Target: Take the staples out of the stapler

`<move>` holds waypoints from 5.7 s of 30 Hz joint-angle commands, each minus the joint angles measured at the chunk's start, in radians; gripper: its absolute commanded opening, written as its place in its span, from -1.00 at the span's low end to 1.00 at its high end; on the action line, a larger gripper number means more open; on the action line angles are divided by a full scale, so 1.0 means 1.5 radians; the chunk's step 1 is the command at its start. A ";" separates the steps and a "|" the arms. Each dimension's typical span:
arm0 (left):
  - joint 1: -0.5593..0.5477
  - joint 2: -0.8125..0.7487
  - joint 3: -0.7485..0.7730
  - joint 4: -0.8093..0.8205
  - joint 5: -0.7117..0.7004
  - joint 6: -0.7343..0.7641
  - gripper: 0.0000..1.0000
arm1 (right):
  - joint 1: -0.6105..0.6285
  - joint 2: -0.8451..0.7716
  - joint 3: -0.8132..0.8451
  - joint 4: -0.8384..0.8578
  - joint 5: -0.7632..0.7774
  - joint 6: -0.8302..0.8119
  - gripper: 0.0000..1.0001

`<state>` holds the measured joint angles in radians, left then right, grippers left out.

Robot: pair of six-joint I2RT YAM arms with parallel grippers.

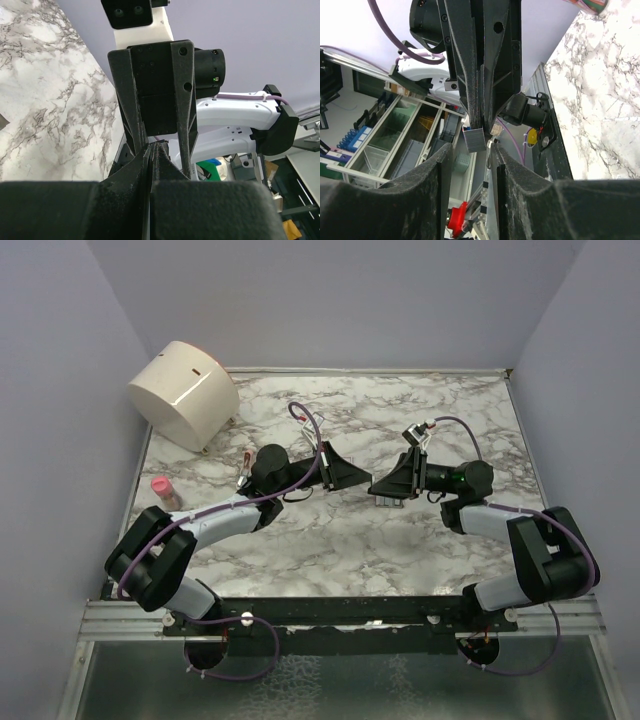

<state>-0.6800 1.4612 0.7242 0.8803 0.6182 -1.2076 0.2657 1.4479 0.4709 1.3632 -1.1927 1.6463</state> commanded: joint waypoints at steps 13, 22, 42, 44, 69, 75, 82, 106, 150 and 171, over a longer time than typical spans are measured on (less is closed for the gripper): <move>0.000 0.007 -0.013 0.043 0.028 -0.008 -1.00 | 0.004 0.012 0.008 0.039 0.017 -0.003 -0.26; -0.003 0.009 -0.015 0.047 0.033 -0.009 -1.00 | 0.004 0.010 0.012 0.026 0.018 -0.015 -0.29; -0.005 0.015 -0.006 0.047 0.036 -0.009 -1.00 | 0.004 0.000 0.011 -0.002 0.018 -0.034 -0.57; -0.005 0.015 -0.006 0.047 0.037 -0.009 -1.00 | 0.004 -0.001 0.012 -0.005 0.018 -0.036 -0.58; 0.155 -0.144 0.074 -0.472 -0.027 0.324 0.01 | -0.039 -0.101 0.089 -0.839 0.090 -0.614 -0.60; 0.183 -0.140 0.229 -0.730 -0.188 0.505 0.01 | -0.039 -0.027 0.241 -1.216 0.380 -0.857 -0.59; 0.183 -0.139 0.284 -0.761 -0.242 0.576 0.01 | -0.038 0.064 0.374 -1.404 0.558 -0.910 -0.60; 0.061 -0.195 0.221 -0.793 -0.467 0.671 0.04 | 0.071 0.291 0.613 -1.594 0.695 -0.830 -0.61; 0.025 -0.203 0.221 -0.800 -0.498 0.685 0.09 | 0.081 0.370 0.686 -1.644 0.732 -0.812 -0.51; 0.024 -0.196 0.220 -0.799 -0.489 0.684 0.13 | 0.132 0.115 0.388 -1.345 0.834 -0.673 -0.24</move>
<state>-0.6373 1.1847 1.0603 -0.3233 -0.1062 -0.1883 0.4553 1.6775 1.1263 -0.8379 -0.0193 0.5552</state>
